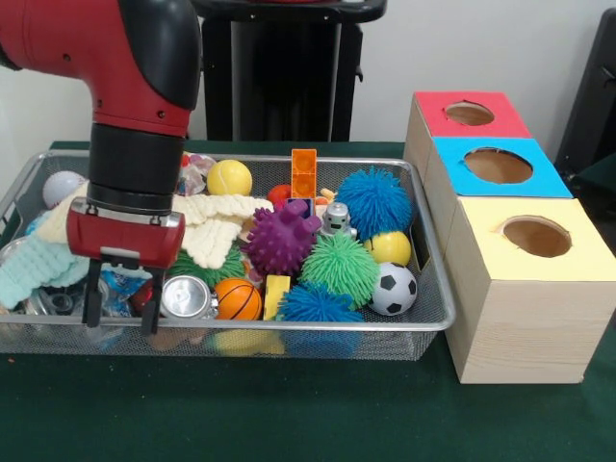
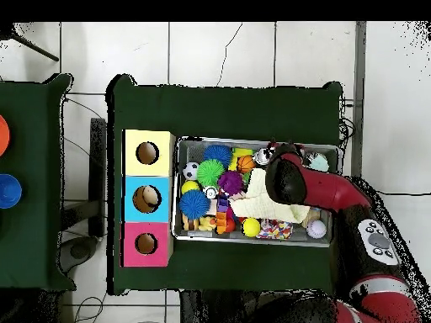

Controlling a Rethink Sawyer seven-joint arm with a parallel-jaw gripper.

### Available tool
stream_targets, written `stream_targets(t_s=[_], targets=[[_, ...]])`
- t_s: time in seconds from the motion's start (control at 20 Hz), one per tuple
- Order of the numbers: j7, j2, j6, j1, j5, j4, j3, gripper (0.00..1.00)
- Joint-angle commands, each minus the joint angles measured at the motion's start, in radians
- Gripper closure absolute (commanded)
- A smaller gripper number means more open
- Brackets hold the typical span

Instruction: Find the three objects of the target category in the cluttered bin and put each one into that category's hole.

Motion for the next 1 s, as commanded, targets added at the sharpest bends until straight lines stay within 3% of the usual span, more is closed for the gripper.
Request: stream_targets(t_s=[0.05, 0.55, 1.0], targets=[[0.113, 0.034, 0.229, 0.074, 0.021, -0.005, -0.125, 0.00], [0.094, -0.015, 0.214, 0.059, 0.029, 0.030, -0.121, 0.00], [0.073, 0.019, 0.226, 0.007, 0.006, 0.055, -0.098, 0.00]])
